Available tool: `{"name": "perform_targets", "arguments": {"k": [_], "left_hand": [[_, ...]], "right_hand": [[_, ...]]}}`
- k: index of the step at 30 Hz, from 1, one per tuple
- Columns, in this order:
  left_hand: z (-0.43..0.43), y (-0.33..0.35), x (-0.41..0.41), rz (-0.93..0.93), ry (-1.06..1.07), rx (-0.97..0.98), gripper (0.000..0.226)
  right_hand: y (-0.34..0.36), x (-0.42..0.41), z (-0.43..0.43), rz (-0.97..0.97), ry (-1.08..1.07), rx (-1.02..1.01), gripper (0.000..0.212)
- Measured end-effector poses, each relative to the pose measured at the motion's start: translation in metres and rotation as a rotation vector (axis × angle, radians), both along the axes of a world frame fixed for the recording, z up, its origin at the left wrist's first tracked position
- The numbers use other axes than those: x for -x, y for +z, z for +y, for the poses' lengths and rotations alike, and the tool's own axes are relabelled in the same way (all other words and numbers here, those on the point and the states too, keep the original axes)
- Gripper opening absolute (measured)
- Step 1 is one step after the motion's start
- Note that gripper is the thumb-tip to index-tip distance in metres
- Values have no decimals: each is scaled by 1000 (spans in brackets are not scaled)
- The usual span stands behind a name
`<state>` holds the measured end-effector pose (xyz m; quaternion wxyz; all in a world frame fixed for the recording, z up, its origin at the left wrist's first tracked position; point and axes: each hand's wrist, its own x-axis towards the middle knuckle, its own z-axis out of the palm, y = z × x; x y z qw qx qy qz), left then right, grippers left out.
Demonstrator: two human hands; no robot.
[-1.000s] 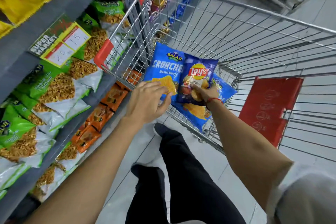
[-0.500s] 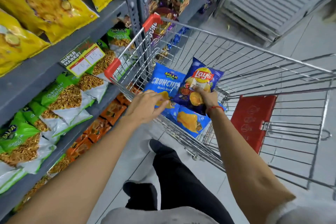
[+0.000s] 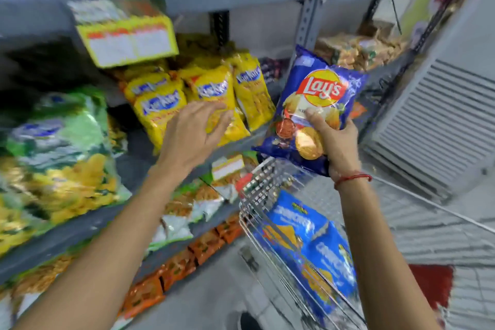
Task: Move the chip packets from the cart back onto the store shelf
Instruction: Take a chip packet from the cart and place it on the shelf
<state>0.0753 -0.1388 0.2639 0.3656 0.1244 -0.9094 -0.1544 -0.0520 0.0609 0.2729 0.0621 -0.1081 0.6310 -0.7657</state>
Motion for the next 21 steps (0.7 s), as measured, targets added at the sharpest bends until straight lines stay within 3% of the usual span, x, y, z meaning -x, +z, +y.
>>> {"name": "perform_targets", "arguments": {"k": [4,9,16,21], "left_hand": [[-42,77,-68,252,153,164,30],[-86,140,-169,402,353,318,22],[-131,169,-297,402,739,391,20],[-152,154,-351,220,943,263,44]], "right_hand": [[74,-44,-59,171,159,111,17],[146,-107,-132,346,354,245,20],[203,-195,-232,408,647,403,38],[211,-248,-305,449,752,388,45]]}}
